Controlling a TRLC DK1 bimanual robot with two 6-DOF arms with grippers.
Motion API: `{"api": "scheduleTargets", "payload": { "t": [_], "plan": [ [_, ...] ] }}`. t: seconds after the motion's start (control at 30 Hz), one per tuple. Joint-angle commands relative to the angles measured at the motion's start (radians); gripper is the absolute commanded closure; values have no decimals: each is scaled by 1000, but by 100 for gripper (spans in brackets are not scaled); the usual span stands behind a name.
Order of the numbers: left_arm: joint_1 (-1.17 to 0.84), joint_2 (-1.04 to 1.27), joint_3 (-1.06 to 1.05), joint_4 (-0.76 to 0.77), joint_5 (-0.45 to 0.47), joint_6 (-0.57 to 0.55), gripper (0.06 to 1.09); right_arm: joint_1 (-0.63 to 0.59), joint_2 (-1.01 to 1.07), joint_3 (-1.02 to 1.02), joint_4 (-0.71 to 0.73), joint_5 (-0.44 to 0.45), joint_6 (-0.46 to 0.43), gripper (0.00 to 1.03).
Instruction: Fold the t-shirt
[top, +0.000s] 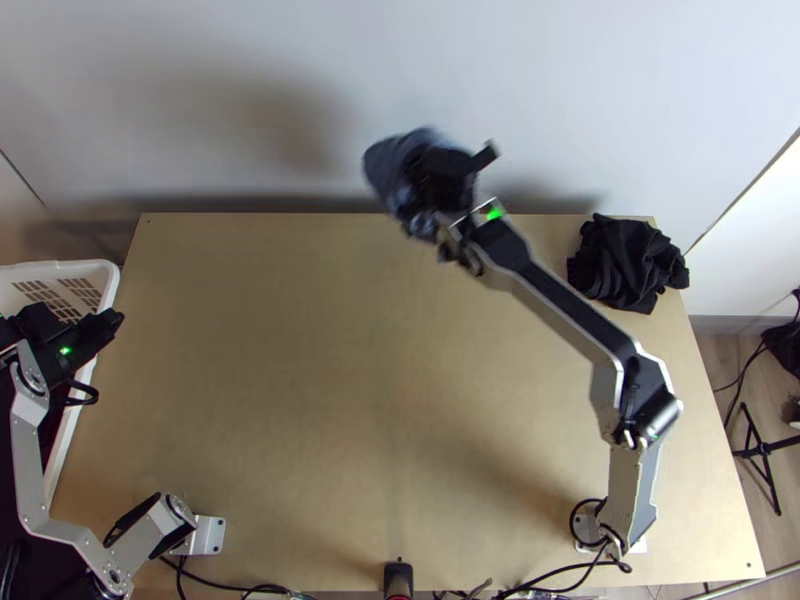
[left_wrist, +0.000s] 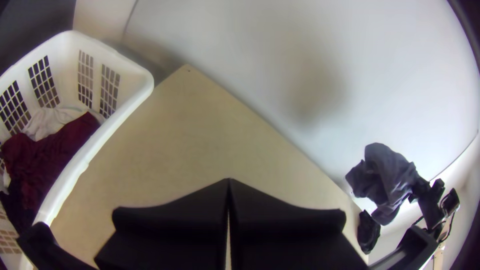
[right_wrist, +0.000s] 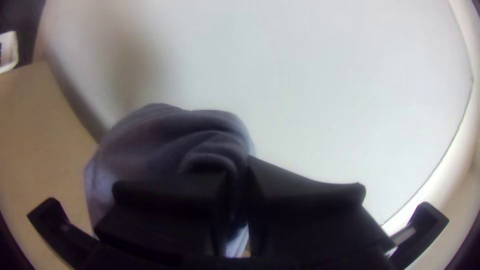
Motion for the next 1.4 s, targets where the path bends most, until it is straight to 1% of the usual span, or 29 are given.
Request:
{"api": "scheduleTargets", "payload": {
  "t": [0.0, 0.17, 0.4, 0.67, 0.9, 1.2, 1.37],
  "plan": [
    [-11, -26, -9, -11, -1, -30, 105, -89, -76, -13, 1, 43, 94, 100],
    [-18, -60, -11, -26, -9, -39, 105, -163, -144, -79, 16, 46, 108, 100],
    [-23, -86, -14, -50, -23, -39, 105, -319, -257, -212, 56, 34, 94, 100],
    [-55, -121, -35, -63, -40, -39, 105, -546, -348, -355, 124, -70, 71, 100],
    [-87, -127, -37, -57, -60, -44, 105, -695, -363, -390, 171, -153, 49, 100],
    [-104, -116, -78, -29, -86, -41, 105, -871, -351, -424, 243, -260, -20, 100],
    [-107, -116, -114, -14, -98, -31, 105, -953, -360, -501, 332, -325, -98, 100]
  ]
}}
